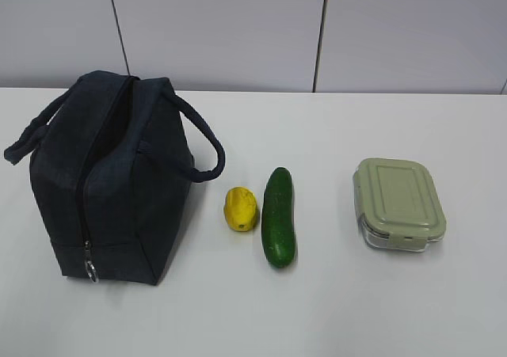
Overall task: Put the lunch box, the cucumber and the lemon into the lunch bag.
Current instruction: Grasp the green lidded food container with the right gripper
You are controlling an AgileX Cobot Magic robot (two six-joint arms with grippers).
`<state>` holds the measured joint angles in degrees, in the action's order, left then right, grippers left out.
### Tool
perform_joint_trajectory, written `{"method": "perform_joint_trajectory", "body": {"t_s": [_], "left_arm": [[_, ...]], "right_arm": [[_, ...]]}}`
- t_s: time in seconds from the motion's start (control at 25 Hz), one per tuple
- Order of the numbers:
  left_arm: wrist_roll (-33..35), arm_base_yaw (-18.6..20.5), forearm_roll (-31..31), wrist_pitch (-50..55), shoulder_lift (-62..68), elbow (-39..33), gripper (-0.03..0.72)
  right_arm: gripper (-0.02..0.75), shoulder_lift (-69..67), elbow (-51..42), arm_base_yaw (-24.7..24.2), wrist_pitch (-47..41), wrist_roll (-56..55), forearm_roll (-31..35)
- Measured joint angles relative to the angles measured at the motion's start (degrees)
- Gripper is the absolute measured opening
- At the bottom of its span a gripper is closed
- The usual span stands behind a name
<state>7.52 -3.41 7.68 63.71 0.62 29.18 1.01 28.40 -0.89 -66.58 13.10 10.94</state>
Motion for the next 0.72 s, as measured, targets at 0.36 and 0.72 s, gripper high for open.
{"method": "perform_joint_trajectory", "body": {"t_s": [0.36, 0.72], "left_arm": [[0.0, 0.0, 0.0, 0.0, 0.0, 0.0, 0.238], [0.0, 0.0, 0.0, 0.0, 0.0, 0.0, 0.238]], "right_arm": [[0.398, 0.0, 0.0, 0.0, 0.0, 0.0, 0.0], [0.398, 0.0, 0.0, 0.0, 0.02, 0.0, 0.0]]}}
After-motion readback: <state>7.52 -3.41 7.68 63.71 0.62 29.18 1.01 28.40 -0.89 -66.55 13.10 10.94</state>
